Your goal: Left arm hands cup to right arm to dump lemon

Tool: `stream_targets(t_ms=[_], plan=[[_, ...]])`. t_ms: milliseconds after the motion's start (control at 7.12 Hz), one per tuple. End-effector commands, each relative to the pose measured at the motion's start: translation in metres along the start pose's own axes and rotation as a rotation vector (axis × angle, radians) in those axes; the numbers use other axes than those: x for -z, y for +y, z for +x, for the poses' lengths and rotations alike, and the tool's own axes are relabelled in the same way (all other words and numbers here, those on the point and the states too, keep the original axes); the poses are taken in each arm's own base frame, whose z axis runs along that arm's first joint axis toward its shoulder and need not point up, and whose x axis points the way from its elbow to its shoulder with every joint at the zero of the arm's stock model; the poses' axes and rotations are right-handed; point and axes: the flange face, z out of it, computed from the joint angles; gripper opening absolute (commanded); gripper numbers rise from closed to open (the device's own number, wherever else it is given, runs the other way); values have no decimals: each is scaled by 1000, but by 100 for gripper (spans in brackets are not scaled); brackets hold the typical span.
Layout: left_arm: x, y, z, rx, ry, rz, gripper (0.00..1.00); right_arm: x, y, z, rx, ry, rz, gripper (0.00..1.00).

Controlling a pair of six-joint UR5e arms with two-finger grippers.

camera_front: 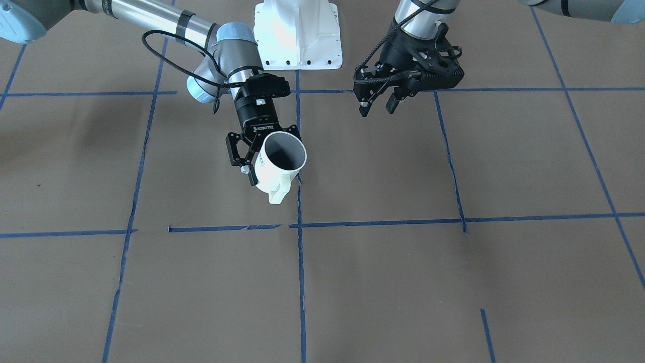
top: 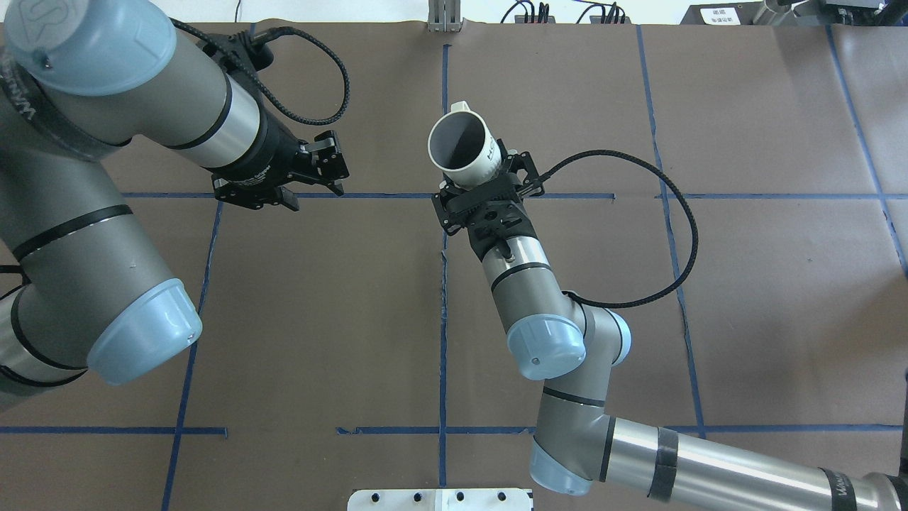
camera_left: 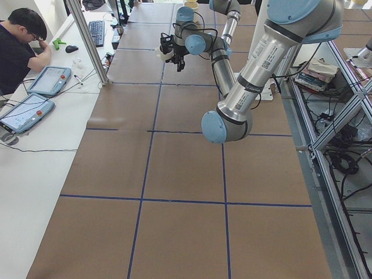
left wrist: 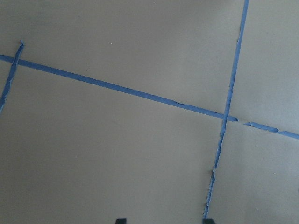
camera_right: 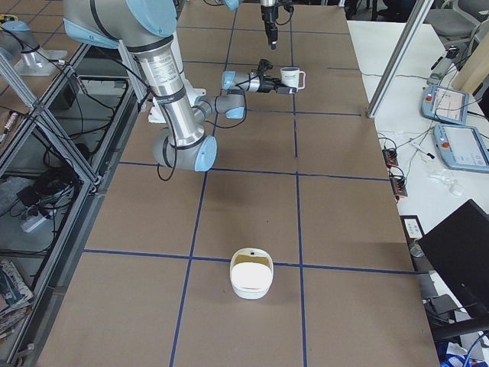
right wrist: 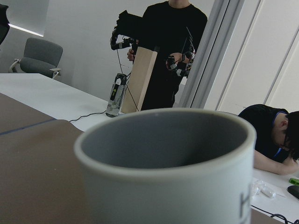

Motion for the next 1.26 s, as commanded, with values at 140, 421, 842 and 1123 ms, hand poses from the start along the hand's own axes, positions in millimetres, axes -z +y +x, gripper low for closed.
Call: stream_targets(t_ms=[140, 421, 842, 1123], plan=[[7, 3, 18, 23, 29, 1, 63, 33, -8, -60, -56, -72, -6, 25], [-10, -6, 32, 34, 32, 0, 63, 42, -6, -70, -65, -90, -12, 25], [-39, 4, 33, 18, 1, -32, 62, 44, -6, -71, -67, -95, -13, 25], [-41, 8, 36, 20, 0, -39, 62, 46, -6, -73, -70, -98, -13, 25]])
